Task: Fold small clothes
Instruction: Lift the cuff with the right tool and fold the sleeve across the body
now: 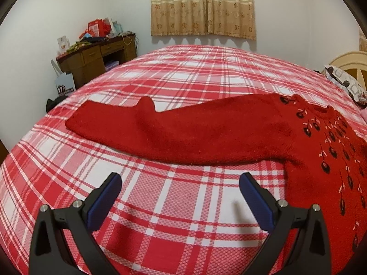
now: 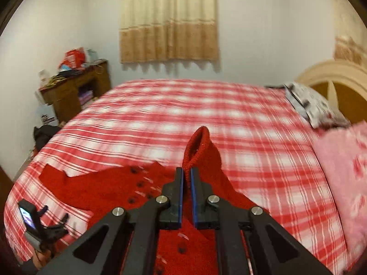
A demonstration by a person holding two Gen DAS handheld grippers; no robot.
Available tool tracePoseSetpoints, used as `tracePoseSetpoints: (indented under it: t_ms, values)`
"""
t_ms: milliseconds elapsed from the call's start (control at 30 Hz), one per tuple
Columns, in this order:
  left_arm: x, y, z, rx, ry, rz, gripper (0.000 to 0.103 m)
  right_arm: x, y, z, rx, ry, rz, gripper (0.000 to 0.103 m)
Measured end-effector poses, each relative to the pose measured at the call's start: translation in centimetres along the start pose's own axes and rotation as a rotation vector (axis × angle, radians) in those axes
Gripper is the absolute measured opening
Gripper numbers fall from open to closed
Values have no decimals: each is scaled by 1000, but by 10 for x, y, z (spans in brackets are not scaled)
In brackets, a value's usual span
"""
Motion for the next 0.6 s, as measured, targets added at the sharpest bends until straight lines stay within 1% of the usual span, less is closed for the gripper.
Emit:
tracePoseSetpoints:
  t_ms: [33, 167, 300, 433, 533, 600]
  values:
    - [-1, 0, 0, -3, -7, -5, 103, -16, 3, 4, 4, -22, 22, 5]
    - [-4, 4, -3, -22, -35, -34, 103, -61, 20, 5, 3, -80, 66, 5]
    - [-6, 4, -4, -21, -52, -46, 103, -98, 55, -7, -39, -105, 104, 5]
    - [-4, 6, -5, -23, -45, -49, 103, -126, 100, -35, -104, -118, 114, 5]
    - [1, 6, -5, -19, -18, -42, 103, -138, 140, -67, -172, -111, 119, 5]
    - [4, 5, -5, -18, -1, -37, 103, -142, 158, -84, -210, -101, 123, 5]
Point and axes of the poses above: each gripper's, at about its wrist camera, not at the fingertips, and y roughly the way its jaws point, x to its right, z to its top, the point moved 4 cm from there along y, roughly the way its jaws point, and after that the axes turned 6 degrees about y, right-handed, at the moved point
